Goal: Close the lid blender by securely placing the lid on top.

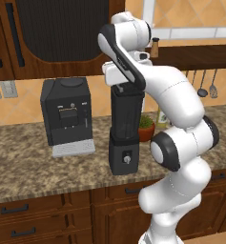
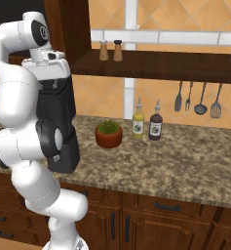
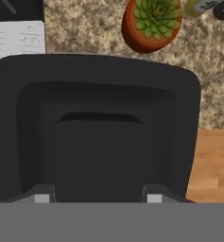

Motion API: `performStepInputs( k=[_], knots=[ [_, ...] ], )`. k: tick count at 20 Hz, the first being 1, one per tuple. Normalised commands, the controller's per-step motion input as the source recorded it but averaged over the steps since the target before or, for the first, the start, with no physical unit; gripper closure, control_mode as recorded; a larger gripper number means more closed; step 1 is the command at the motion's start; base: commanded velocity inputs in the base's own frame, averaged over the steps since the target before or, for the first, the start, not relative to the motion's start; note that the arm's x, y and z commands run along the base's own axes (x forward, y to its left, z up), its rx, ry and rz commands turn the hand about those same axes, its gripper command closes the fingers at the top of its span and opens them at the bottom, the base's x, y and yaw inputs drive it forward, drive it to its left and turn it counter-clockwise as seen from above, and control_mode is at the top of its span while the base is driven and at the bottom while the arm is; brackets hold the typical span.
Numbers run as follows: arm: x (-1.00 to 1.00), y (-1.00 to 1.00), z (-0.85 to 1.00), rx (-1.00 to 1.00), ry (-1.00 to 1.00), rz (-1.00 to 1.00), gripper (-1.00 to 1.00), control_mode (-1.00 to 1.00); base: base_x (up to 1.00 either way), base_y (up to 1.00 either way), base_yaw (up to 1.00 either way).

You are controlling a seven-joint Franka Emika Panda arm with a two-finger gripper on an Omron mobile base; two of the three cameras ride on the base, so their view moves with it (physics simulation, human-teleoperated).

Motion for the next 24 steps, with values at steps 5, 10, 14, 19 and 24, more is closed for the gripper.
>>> performStepInputs(
  k=[5, 10, 14, 19, 24],
  knots=[
    [-0.08, -0.05, 0.0, 0.0, 0.03, -0.01, -1.0, -1.0, 0.0, 0.0, 0.0],
    [-0.09, -0.01, 0.0, 0.0, 0.0, 0.0, -1.0, -1.0, 0.0, 0.0, 0.0],
    [-0.14, 0.0, 0.0, 0.0, 0.0, 0.0, -1.0, -1.0, 0.0, 0.0, 0.0],
    [-0.12, -0.03, 0.0, 0.0, 0.0, -0.01, -1.0, -1.0, 0.0, 0.0, 0.0],
    [-0.17, -0.02, 0.0, -0.04, -0.03, -0.03, -1.0, -1.0, 0.0, 0.0, 0.0]
  ],
)
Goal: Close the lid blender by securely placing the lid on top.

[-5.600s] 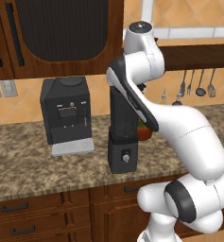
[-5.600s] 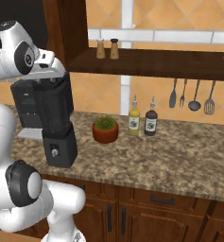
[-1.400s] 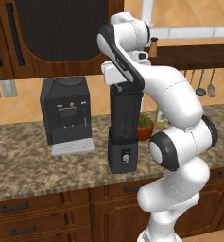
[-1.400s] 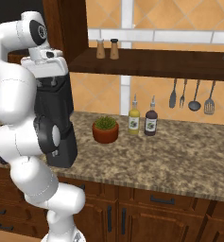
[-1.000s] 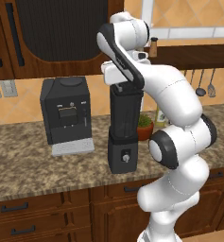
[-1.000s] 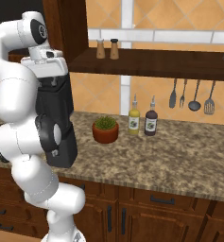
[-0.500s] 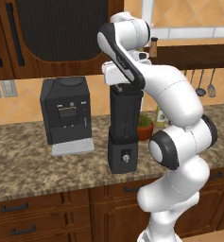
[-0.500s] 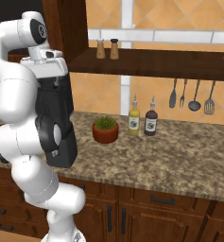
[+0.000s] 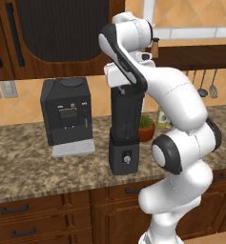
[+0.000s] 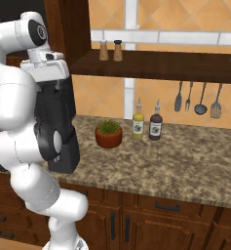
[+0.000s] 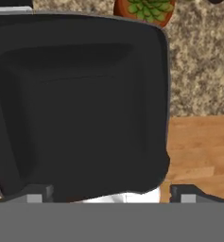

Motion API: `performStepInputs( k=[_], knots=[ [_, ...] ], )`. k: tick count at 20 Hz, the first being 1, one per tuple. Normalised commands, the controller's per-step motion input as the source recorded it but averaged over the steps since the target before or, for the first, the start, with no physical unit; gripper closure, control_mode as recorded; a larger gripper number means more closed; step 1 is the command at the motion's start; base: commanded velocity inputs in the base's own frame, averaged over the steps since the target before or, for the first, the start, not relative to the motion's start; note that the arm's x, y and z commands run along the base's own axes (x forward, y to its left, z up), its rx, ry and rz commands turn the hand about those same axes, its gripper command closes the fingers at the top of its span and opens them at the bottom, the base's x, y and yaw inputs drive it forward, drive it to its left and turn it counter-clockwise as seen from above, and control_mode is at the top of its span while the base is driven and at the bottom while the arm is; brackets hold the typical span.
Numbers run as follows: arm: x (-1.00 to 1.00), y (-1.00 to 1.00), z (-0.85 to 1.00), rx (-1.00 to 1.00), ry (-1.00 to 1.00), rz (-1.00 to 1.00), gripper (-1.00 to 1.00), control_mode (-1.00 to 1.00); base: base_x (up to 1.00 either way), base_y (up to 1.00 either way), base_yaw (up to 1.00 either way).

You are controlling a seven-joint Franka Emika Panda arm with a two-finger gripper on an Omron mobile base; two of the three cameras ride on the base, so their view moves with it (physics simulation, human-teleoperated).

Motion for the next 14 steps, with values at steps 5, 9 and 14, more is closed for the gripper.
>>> performStepInputs(
  k=[5, 9, 14],
  knots=[
    [-0.26, 0.0, 0.0, -0.06, -0.08, -0.02, -1.0, -1.0, 0.0, 0.0, 0.0],
    [-0.4, 0.0, 0.07, -0.02, -0.08, 0.0, -1.0, -1.0, 0.0, 0.0, 0.0],
    [-0.68, -0.04, 0.02, 0.0, -0.2, 0.0, -1.0, -1.0, 0.0, 0.0, 0.0]
  ],
)
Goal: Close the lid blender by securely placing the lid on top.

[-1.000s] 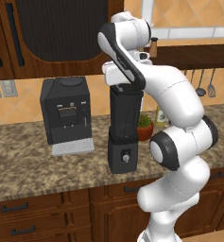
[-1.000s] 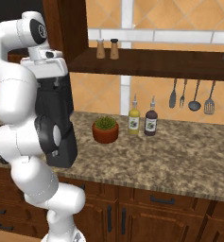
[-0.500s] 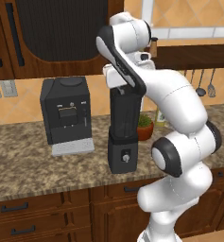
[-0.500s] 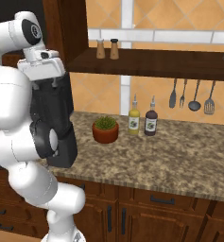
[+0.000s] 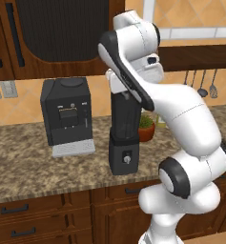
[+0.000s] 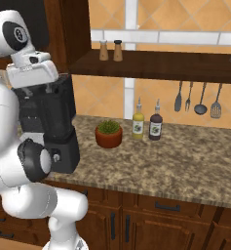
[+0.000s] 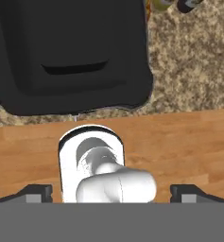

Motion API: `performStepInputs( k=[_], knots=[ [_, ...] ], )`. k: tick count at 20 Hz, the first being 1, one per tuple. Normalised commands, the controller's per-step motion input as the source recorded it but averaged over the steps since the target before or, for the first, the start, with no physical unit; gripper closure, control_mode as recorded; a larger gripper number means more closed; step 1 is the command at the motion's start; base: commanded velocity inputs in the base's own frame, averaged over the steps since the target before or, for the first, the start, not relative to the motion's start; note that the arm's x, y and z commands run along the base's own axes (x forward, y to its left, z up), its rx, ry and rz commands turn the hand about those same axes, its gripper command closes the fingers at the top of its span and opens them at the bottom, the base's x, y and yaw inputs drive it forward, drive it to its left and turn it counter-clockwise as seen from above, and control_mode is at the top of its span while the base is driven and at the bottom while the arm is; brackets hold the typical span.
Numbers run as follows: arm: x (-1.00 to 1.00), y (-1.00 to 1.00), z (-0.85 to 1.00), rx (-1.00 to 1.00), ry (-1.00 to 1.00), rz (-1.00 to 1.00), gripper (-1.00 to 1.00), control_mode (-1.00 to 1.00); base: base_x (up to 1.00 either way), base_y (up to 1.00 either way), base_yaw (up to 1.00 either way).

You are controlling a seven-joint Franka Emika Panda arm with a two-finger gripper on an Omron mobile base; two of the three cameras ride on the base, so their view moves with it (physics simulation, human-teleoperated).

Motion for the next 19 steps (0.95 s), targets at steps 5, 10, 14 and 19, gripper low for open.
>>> performStepInputs(
  k=[5, 10, 14, 19],
  knots=[
    [-0.74, -0.35, 0.0, 0.08, -0.61, 0.02, -1.0, -1.0, 0.0, 0.0, 0.0],
    [-0.4, -0.61, 0.0, 0.27, -0.26, 0.03, -1.0, -1.0, 0.0, 0.0, 0.0],
    [-0.28, -0.78, 0.0, 0.36, -0.14, 0.03, -1.0, -1.0, 0.0, 0.0, 0.0],
    [-0.25, -0.77, 0.0, 0.34, -0.13, 0.02, -1.0, -1.0, 0.0, 0.0, 0.0]
  ],
)
